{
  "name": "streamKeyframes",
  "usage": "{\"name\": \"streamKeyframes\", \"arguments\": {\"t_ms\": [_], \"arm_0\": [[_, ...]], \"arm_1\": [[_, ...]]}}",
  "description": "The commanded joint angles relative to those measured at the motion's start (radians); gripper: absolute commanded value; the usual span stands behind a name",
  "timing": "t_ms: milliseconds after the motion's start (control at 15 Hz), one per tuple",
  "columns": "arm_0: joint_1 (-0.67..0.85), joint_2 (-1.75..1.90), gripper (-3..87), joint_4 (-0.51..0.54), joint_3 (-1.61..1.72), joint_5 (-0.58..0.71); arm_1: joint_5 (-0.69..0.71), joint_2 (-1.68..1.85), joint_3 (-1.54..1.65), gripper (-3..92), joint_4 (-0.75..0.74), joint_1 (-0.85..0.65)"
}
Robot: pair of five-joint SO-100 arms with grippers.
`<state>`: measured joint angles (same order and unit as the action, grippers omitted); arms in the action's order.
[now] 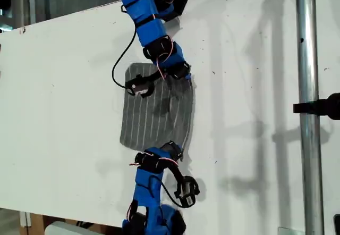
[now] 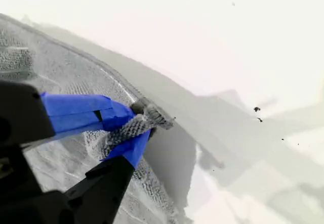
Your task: Grasp corners of a towel and fold twice.
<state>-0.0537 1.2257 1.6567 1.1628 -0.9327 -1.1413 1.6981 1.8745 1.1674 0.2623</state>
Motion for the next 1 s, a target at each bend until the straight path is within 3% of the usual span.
{"name": "streamKeyframes", "arguments": {"t_ms": [0,267,467,667,933], "arm_0": [[0.140,0.064,-2.1,-0.018,0.015,0.074],[0.554,-0.071,-2.1,-0.011,-0.233,0.360],[0.775,-0.091,-2.1,-0.071,-0.325,0.486],[0.841,-0.040,-2.1,-0.104,-0.313,0.518],[0.773,-0.107,-2.1,-0.080,-0.249,0.483]], "arm_1": [[0.052,0.055,-0.035,-0.2,0.092,-0.170],[0.417,0.187,0.098,-0.2,0.063,-0.739],[0.667,0.198,0.021,-0.2,-0.043,-1.023],[0.747,0.239,-0.057,-0.2,-0.078,-1.069],[0.637,0.184,0.058,-0.2,-0.078,-0.923]]}}
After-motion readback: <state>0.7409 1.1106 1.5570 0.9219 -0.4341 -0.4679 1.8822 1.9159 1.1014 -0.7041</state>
